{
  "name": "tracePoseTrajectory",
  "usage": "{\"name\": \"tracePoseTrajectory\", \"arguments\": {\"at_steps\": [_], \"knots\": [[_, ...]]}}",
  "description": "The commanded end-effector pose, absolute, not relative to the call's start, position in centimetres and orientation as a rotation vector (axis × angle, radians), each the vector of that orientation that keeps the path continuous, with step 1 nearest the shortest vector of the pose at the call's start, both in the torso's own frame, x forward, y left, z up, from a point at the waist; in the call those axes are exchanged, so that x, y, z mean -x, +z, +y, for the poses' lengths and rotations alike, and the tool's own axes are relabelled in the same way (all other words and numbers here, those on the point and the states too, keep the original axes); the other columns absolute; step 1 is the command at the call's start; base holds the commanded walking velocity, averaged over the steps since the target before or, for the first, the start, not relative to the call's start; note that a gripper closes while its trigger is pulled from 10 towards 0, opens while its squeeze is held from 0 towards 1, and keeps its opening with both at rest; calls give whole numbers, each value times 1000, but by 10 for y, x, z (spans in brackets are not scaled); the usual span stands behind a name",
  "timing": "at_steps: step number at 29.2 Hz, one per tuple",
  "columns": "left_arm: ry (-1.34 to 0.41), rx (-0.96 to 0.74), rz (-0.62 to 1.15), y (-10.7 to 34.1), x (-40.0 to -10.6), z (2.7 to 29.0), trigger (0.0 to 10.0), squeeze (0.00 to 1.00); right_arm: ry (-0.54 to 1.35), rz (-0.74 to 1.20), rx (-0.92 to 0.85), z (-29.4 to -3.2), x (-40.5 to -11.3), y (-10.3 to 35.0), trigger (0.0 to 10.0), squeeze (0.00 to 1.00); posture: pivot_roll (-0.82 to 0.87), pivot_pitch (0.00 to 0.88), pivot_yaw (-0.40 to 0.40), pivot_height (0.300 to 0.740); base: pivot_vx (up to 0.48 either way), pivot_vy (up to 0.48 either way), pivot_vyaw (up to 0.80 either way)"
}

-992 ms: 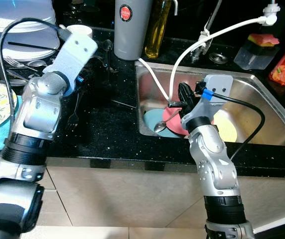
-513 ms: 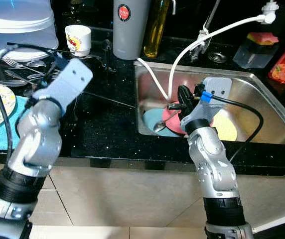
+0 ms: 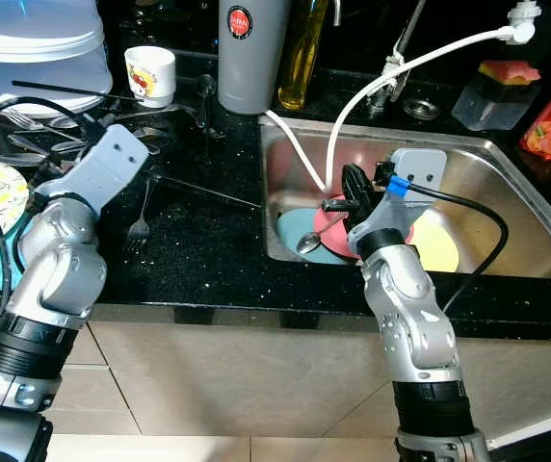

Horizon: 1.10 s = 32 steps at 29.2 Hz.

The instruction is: Kitchen organization

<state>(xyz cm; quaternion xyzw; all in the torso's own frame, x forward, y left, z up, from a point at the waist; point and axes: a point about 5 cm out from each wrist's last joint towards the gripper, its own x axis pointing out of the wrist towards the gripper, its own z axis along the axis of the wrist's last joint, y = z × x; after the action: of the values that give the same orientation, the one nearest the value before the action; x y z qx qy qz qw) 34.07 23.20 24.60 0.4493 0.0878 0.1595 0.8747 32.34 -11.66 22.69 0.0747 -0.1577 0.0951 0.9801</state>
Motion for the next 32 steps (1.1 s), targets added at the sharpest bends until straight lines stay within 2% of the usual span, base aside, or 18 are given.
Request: {"name": "tracePoseTrajectory", "arguments": {"at_steps": [1,5,6,7,8,10,12,13,28,32], "knots": [[344,-968,175,250,-344,234,10000,0,320,-330,-149,-101,-319,233,10000,0,296,93,-90,740,0,0,0],[321,-969,193,247,-349,234,10000,0,364,-331,-151,-92,-316,234,10000,0,298,92,-94,740,0,0,0],[317,-970,196,246,-350,234,9020,0,361,-331,-152,-92,-316,234,10000,0,299,92,-92,740,0,0,0],[316,-971,197,246,-351,234,9020,0,359,-330,-153,-92,-316,234,10000,0,300,92,-93,740,0,0,0],[308,-973,200,245,-352,233,7882,0,355,-330,-155,-93,-316,233,10000,0,299,92,-91,740,0,0,0],[303,-975,201,245,-353,233,7882,0,352,-331,-157,-93,-316,233,10000,0,297,92,-90,740,0,0,0],[288,-981,208,243,-355,232,1725,0,346,-331,-159,-95,-317,233,10000,0,297,91,-87,740,0,0,0],[283,-977,215,241,-355,232,0,0,343,-331,-159,-96,-317,233,10000,0,294,91,-86,740,0,0,0],[232,-946,240,230,-356,229,0,0,338,-331,-162,-98,-317,233,10000,0,294,89,-89,740,0,0,0],[228,-947,167,239,-357,219,0,0,333,-329,-161,-99,-317,232,10000,0,291,88,-92,740,0,0,0]]}}
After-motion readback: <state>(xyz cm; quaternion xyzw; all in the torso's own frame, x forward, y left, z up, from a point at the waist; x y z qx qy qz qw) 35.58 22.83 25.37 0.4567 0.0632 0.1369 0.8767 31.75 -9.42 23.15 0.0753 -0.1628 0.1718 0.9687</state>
